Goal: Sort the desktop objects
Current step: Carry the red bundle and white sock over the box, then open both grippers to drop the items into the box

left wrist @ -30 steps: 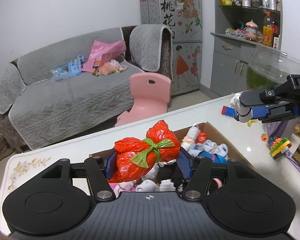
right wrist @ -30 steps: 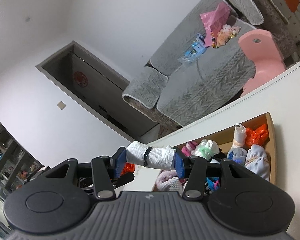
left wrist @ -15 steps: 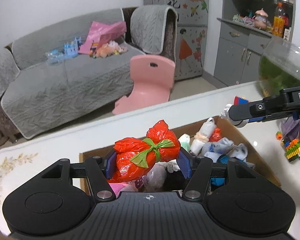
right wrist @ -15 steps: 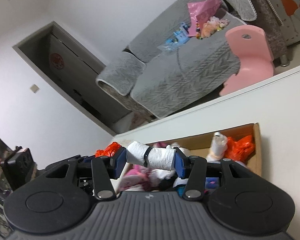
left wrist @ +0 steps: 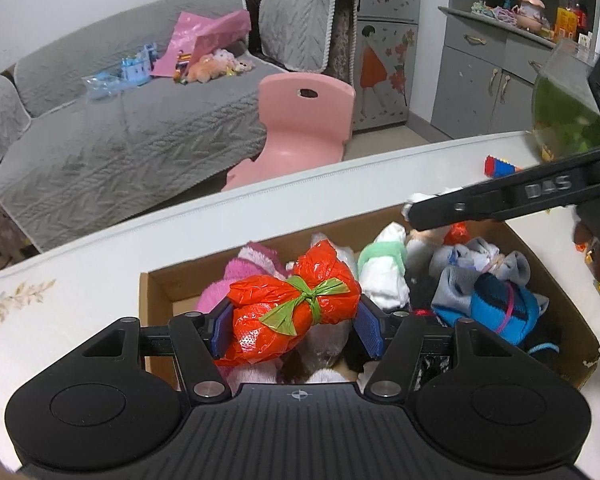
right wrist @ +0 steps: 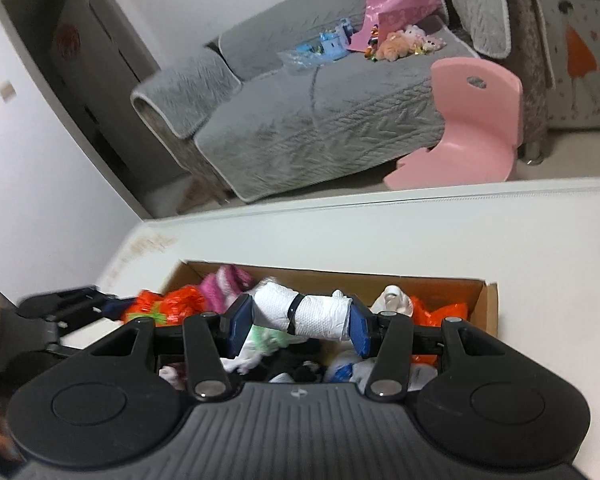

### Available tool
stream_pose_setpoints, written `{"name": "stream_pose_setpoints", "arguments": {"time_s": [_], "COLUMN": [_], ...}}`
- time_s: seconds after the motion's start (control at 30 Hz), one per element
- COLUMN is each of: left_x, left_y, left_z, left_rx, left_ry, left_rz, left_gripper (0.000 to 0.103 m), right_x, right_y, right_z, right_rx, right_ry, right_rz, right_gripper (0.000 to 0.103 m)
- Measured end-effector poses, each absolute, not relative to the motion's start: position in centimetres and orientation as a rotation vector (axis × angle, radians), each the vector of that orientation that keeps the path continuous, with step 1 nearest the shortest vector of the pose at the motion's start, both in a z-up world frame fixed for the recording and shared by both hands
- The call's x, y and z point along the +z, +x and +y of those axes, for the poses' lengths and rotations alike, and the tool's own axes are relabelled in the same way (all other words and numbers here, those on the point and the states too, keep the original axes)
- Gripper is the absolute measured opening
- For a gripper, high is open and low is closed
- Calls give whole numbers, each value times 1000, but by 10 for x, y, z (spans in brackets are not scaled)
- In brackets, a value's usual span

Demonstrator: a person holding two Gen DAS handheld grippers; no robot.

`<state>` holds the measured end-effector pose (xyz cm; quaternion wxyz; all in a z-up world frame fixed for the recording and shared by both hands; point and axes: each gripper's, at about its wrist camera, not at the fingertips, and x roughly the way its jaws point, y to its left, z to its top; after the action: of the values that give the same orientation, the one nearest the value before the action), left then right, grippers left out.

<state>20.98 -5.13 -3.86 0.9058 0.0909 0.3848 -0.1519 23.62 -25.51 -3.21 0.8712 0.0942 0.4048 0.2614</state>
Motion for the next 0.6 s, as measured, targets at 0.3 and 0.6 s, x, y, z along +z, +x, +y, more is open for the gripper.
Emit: {"name": "stream_pose_setpoints", "arguments": {"time_s": [0.3,0.6], "left_x": [-45,-46], "left_y": [203,196], "left_z": [-50,-51], "left_rx": [-318,-325], "left_ry": [176,188], "left_rz": [795,791], "left_gripper": [67,68], "right_x": [-37,-47], "right_y": [243,241], "right_z": [-228,-217], "right_rx": [436,409], "right_ry": [66,25], "right_rz": [820,870], "right_gripper": [46,47]}}
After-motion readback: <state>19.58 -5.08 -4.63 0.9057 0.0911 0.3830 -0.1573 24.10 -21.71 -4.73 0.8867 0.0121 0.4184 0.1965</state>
